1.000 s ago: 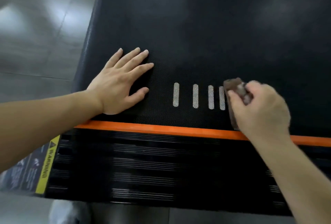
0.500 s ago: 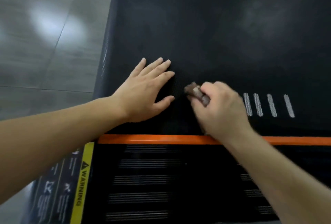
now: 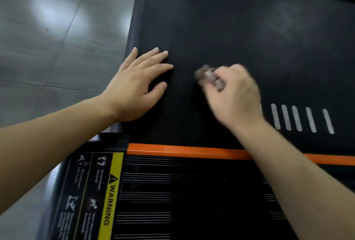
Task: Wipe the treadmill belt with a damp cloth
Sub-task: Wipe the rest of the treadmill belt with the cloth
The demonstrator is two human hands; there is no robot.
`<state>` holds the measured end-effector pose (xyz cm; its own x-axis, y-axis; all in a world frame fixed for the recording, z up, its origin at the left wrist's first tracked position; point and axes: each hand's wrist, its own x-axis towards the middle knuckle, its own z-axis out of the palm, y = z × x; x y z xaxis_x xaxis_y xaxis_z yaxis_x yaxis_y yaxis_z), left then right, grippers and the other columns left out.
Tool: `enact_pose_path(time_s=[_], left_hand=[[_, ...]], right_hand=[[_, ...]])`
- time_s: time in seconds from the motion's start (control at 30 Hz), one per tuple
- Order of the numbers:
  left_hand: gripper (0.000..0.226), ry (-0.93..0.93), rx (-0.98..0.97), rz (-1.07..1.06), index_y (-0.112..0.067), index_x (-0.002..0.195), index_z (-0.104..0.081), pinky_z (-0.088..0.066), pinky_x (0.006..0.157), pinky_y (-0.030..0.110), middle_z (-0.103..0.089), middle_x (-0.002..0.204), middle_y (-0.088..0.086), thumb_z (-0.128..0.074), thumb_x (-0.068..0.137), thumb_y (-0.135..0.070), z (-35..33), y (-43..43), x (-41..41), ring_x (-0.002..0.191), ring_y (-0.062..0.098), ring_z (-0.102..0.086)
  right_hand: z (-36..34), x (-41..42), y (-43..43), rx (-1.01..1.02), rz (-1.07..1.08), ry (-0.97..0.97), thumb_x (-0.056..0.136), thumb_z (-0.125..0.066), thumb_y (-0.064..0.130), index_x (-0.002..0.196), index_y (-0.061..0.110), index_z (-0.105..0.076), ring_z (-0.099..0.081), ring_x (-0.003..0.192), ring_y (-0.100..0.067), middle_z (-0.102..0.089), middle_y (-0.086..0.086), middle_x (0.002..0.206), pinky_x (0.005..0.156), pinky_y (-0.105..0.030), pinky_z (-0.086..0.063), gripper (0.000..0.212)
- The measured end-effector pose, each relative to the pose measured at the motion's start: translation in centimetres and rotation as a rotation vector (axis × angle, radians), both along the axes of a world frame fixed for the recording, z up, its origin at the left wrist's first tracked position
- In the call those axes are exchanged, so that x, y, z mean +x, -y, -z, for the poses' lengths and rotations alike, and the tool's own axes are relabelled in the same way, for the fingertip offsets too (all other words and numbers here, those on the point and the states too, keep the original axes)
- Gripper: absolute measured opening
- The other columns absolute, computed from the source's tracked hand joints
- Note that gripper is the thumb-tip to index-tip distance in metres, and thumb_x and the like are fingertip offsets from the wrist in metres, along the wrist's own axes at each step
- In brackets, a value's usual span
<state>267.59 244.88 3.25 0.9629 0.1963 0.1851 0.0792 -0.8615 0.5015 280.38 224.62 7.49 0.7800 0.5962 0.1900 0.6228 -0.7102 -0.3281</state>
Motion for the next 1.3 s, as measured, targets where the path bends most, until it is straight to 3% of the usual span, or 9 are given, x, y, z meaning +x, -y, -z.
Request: enact_pose_path(time_s=[0.1, 0.27, 0.4, 0.57, 0.77, 0.9, 1.1, 1.2, 1.3], left_hand=[[0.054, 0.027, -0.108, -0.013, -0.017, 0.140, -0.059, -0.004, 0.127, 0.047, -0.042, 0.159, -0.001, -0.035, 0.094, -0.034, 0.1, -0.4, 0.1, 0.153, 0.016, -0.024], [0.051, -0.007, -0.055, -0.011, -0.019, 0.141, -0.058, -0.002, 0.127, 0.050, -0.040, 0.160, -0.002, -0.041, 0.095, -0.031, -0.1, -0.1, -0.1, 0.154, 0.017, -0.022], [0.063, -0.112, -0.077, -0.096, -0.028, 0.148, -0.048, -0.002, 0.125, 0.058, -0.023, 0.168, -0.002, -0.040, 0.090, -0.049, -0.6, 0.2, -0.4, 0.157, 0.015, -0.007], [0.087, -0.255, -0.379, -0.319, -0.032, 0.162, -0.016, -0.004, 0.124, 0.032, 0.007, 0.171, 0.004, -0.065, 0.093, -0.054, -0.7, -0.2, -1.7, 0.157, 0.018, 0.005], [0.117, -0.198, -0.796, -0.382, -0.036, 0.160, -0.012, -0.030, 0.123, 0.039, -0.029, 0.163, -0.007, -0.071, 0.064, -0.070, 0.9, -1.7, -2.2, 0.145, 0.008, -0.036], [0.097, -0.175, -1.038, -0.392, -0.034, 0.157, -0.023, -0.043, 0.113, 0.036, -0.056, 0.143, -0.012, -0.070, 0.076, -0.059, 2.1, -2.1, -2.7, 0.126, 0.005, -0.058], [0.053, -0.152, -1.310, -0.439, -0.027, 0.145, -0.045, -0.049, 0.108, 0.038, -0.067, 0.132, -0.004, -0.058, 0.097, -0.045, 2.8, -2.6, -2.8, 0.118, 0.013, -0.066], [0.056, -0.183, -1.539, -0.502, -0.016, 0.141, -0.055, -0.052, 0.103, 0.037, -0.068, 0.132, 0.006, -0.059, 0.096, -0.048, 2.5, -2.5, -3.4, 0.115, 0.021, -0.069], [0.049, -0.187, -1.731, -0.576, -0.009, 0.120, -0.069, -0.059, 0.087, 0.033, -0.076, 0.111, 0.012, -0.039, 0.107, -0.045, 1.6, -2.5, -3.4, 0.099, 0.023, -0.074]], right_hand=[[-0.1, -3.3, 0.3, -0.006, -0.434, -0.176, 0.086, -0.063, 0.046, 0.083, 0.021, -0.067, -0.050, 0.072, -0.016, -0.046, 0.006, 0.080, 0.062, -0.031, -0.040, 0.026], [-0.7, 0.5, 0.4, 0.051, -0.126, -0.054, 0.085, -0.069, 0.046, 0.084, 0.019, -0.068, -0.056, 0.075, -0.025, -0.047, 0.002, 0.080, 0.063, -0.033, -0.042, 0.027], [-1.2, -2.8, 3.2, -0.044, -0.385, -0.216, 0.086, -0.063, 0.052, 0.084, 0.024, -0.065, -0.055, 0.074, -0.019, -0.049, 0.005, 0.079, 0.064, -0.034, -0.044, 0.028], [-2.2, -0.2, 8.7, -0.179, 0.156, -0.033, 0.087, -0.058, 0.050, 0.073, 0.023, -0.046, -0.057, 0.079, -0.034, -0.054, -0.005, 0.080, 0.063, -0.037, -0.040, 0.033], [-1.0, -4.8, 1.2, -0.039, -0.180, -0.111, 0.087, -0.067, 0.044, 0.072, 0.027, -0.041, -0.053, 0.070, -0.029, -0.045, 0.002, 0.075, 0.060, -0.034, -0.037, 0.035], [-0.8, -1.3, -3.1, -0.028, -0.101, -0.003, 0.090, -0.063, 0.045, 0.075, 0.022, -0.049, -0.058, 0.077, -0.033, -0.048, -0.002, 0.080, 0.063, -0.032, -0.035, 0.030], [0.0, -5.5, -4.0, -0.034, -0.564, 0.013, 0.089, -0.057, 0.050, 0.084, 0.017, -0.067, -0.055, 0.076, -0.023, -0.052, -0.001, 0.083, 0.062, -0.034, -0.046, 0.034], [0.0, -2.4, -8.1, 0.019, -0.376, 0.042, 0.086, -0.065, 0.046, 0.088, 0.017, -0.068, -0.055, 0.078, -0.024, -0.049, 0.000, 0.083, 0.062, -0.034, -0.043, 0.029], [0.6, -4.9, -7.8, 0.027, -0.572, -0.070, 0.086, -0.067, 0.043, 0.093, 0.019, -0.071, -0.051, 0.079, -0.019, -0.050, 0.000, 0.087, 0.067, -0.034, -0.044, 0.026]])
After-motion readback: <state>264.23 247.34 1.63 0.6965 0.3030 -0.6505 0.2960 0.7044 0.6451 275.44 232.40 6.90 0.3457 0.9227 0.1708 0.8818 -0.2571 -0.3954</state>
